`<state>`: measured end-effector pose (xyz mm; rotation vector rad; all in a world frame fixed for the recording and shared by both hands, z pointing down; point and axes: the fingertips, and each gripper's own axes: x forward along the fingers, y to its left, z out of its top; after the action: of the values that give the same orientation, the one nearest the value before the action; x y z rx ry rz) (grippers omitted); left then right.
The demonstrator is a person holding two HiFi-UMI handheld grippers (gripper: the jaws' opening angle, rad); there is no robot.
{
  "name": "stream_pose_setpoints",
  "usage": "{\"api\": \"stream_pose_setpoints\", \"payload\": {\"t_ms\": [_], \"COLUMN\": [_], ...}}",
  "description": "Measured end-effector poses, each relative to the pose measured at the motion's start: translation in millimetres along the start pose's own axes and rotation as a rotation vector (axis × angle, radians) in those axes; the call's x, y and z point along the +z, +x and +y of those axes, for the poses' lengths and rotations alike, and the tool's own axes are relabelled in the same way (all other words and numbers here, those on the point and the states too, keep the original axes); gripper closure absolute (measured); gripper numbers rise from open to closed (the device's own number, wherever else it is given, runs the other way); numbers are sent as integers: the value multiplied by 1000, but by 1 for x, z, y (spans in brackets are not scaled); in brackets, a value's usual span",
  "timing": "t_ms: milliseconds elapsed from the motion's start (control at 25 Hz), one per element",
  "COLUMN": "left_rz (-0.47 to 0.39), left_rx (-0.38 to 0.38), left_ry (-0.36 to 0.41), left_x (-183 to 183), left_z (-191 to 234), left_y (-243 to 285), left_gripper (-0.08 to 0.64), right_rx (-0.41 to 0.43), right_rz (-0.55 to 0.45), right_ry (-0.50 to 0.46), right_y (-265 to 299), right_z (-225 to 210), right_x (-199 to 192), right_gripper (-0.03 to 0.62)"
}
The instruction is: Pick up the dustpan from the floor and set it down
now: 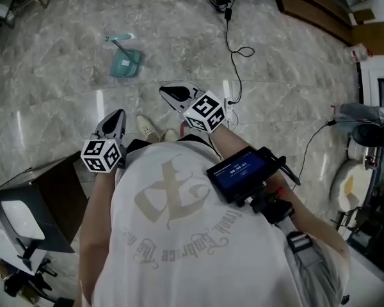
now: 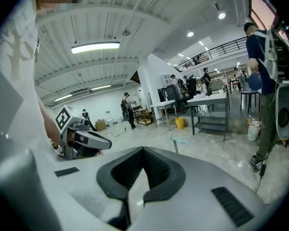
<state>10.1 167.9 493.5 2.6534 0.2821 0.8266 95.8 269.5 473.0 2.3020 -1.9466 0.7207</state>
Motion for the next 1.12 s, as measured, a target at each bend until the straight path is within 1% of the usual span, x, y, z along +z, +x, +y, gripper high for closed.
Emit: {"api": "stream_pose_setpoints", "payload": {"t_ms": [200, 280, 440, 640, 880, 1120], "left_rz": [6, 6, -1, -14, -42, -58], "left_rx": [-30, -40, -56, -66, -47, 9], "left_ry": [1, 5, 15, 16, 5, -45], "left_x": [10, 20, 43, 60, 78, 69], "left_z": [41, 51, 58, 60, 76, 127], "left_y": [28, 31, 30, 27, 12, 4], "left_gripper": [549, 549, 549, 549, 549, 549], "right_rx": [-31, -48, -72, -92, -94, -60], "right_rz": [14, 15, 12, 13, 25, 55], "right_ry": [2, 4, 4, -3, -30, -42], "right_y": [37, 45, 49, 52, 64, 119], "right_z": [-28, -34, -38, -40, -36, -47], "right_x": [0, 8, 28, 45, 66, 64], "right_gripper": [577, 577, 578, 577, 577, 577]}}
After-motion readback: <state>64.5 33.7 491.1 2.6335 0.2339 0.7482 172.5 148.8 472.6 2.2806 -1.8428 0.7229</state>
